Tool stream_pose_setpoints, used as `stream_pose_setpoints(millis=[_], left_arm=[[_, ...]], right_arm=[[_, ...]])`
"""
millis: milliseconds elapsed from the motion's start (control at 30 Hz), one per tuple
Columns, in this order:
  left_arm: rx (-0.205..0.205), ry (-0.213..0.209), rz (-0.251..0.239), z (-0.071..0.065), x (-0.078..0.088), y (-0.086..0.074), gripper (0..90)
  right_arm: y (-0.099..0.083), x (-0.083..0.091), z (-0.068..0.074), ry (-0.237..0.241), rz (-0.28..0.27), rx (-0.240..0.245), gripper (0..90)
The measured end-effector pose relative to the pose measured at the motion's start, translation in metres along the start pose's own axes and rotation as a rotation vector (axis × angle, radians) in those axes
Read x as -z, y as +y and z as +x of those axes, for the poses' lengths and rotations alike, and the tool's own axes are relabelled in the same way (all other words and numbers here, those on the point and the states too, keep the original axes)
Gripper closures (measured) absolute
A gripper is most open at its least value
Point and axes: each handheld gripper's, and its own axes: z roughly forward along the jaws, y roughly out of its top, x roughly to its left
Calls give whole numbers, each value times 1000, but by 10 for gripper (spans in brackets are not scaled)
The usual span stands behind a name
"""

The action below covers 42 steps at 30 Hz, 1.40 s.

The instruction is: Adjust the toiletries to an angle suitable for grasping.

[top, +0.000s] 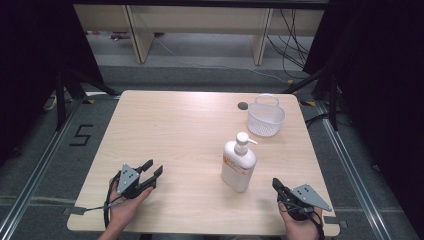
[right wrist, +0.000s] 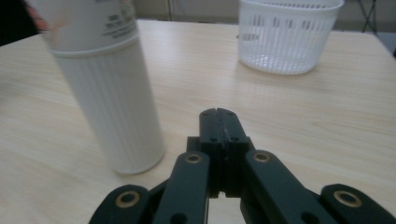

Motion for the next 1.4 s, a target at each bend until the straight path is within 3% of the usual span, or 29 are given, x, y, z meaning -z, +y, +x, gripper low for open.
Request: stream_pose_setpoints(millis=[67, 100, 133, 167, 200, 233, 300, 367, 433, 567, 600, 767, 967, 1033, 1200, 1233, 1333, 1400], left_arm=[[5, 9, 14, 0, 1, 0, 536], [9, 11, 15, 0, 1, 0, 538], [9, 12, 15, 0, 1, 0, 541], [9, 12, 14, 0, 1, 0, 541], [6, 12, 13, 0, 1, 0, 541], [7, 12, 13, 0, 1, 0, 542], [10, 5, 1, 0, 0, 0, 543], [8, 7, 0, 0, 0, 0, 544], [5, 6, 3, 0, 0, 0, 544], [8, 6, 3, 0, -1, 0, 544], [5, 13, 19, 0, 1, 1, 544], [-2, 11, 17, -1, 1, 1, 544], [-4, 8, 15, -1, 1, 0, 544], [-5, 7, 16, -1, 1, 0, 544], [-2, 9, 18, -1, 1, 1, 544], [-3, 9, 19, -1, 1, 1, 544], [-5, 10, 21, -1, 1, 1, 544], [-4, 10, 20, -1, 1, 1, 543]], right_arm=[[1, 3, 4, 16, 14, 0, 900], [2, 3, 7, 28, -4, 14, 900], [4, 8, 17, 52, 20, -32, 900], [4, 8, 17, 52, 20, -32, 900], [5, 8, 16, 52, 13, 14, 900], [6, 9, 18, 68, -3, 31, 900], [11, 11, 28, 102, 0, 27, 900], [12, 11, 32, 104, -2, 33, 900], [17, 9, 42, 153, -15, 36, 900], [21, 9, 53, 184, -1, 39, 900], [23, 5, 58, 211, -21, 62, 900], [28, -5, 72, 234, -29, 81, 900], [36, -18, 79, 220, -31, 96, 900], [36, -20, 82, 234, -22, 78, 900], [38, -26, 83, 200, -15, 70, 900], [38, -27, 84, 208, -21, 43, 900], [41, -28, 81, 171, -31, 67, 900], [42, -28, 81, 178, -30, 69, 900]])
